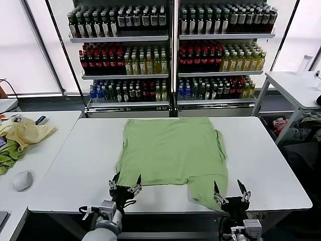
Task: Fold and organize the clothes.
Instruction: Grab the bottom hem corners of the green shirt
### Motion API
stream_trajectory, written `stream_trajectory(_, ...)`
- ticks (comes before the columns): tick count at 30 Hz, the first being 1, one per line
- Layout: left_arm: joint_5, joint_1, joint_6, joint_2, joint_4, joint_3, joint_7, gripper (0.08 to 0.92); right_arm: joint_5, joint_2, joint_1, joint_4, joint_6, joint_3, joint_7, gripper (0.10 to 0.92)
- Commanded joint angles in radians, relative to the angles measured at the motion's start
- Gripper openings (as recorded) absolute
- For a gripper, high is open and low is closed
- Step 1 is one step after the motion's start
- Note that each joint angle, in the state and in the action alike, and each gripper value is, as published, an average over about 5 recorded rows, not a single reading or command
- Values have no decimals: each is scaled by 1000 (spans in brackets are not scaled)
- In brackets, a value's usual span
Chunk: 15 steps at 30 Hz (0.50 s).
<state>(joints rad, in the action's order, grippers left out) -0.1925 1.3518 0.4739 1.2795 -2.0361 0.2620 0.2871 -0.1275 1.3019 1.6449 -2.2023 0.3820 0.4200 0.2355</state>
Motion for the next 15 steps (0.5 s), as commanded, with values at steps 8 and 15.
stream_trajectory(8, -437, 9, 112, -133, -12, 92, 123, 823, -53, 16, -21, 35, 141, -67, 48, 823)
stream_trajectory(15, -501, 55, 109, -145, -47, 84, 101, 818, -89, 21, -8, 47, 150, -79, 66, 811)
